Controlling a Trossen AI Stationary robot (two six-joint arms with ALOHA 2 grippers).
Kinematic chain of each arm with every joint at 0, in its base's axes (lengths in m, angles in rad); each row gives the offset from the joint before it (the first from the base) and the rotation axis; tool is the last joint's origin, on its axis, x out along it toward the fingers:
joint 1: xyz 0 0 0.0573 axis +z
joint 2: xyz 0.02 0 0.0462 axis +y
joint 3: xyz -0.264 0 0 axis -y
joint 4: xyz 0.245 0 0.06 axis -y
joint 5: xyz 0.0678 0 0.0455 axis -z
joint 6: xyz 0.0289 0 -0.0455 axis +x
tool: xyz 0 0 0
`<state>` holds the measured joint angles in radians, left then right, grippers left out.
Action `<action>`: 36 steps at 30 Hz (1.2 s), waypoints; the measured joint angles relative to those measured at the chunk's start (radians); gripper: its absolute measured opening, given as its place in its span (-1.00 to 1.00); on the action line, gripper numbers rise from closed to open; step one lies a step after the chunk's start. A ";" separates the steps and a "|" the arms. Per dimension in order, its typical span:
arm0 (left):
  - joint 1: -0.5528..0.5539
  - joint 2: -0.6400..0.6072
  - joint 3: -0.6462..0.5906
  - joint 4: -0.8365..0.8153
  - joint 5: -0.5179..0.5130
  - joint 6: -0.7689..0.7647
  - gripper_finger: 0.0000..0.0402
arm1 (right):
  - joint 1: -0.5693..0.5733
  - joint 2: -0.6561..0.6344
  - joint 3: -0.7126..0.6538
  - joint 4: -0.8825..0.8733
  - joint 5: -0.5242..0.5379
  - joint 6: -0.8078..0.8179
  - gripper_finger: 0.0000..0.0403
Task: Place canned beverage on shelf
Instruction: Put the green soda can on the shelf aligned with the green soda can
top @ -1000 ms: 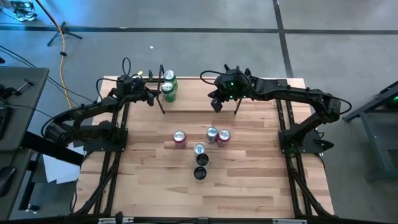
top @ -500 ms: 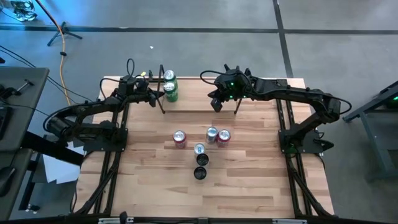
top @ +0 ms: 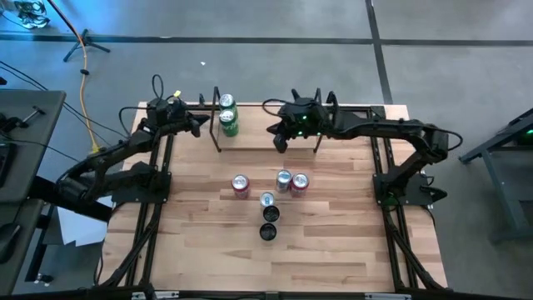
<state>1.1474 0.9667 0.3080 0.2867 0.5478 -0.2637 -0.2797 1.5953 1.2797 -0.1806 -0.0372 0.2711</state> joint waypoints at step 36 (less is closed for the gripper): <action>-0.235 -0.634 0.063 0.348 0.122 -0.573 -1.00 | -0.024 0.643 0.592 -0.015 -0.124 0.098 -1.00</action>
<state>0.9121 0.3325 0.3710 0.6347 0.6702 -0.8368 -0.3035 2.2387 1.8720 -0.1961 -0.1610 0.3695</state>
